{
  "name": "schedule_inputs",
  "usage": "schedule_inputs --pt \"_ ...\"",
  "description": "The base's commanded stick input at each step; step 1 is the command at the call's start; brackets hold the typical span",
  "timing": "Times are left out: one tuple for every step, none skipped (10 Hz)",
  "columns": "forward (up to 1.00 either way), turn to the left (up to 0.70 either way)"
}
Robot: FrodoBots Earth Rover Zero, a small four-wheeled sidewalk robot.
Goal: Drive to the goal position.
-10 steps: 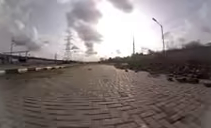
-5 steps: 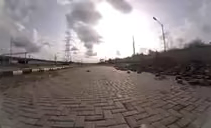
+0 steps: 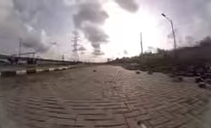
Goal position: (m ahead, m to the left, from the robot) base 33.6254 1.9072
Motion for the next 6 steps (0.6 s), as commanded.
schedule_inputs --pt "1.00 0.00" --pt "1.00 0.00" --pt "1.00 0.00" --pt "1.00 0.13" --pt "1.00 0.00" --pt "1.00 0.00"
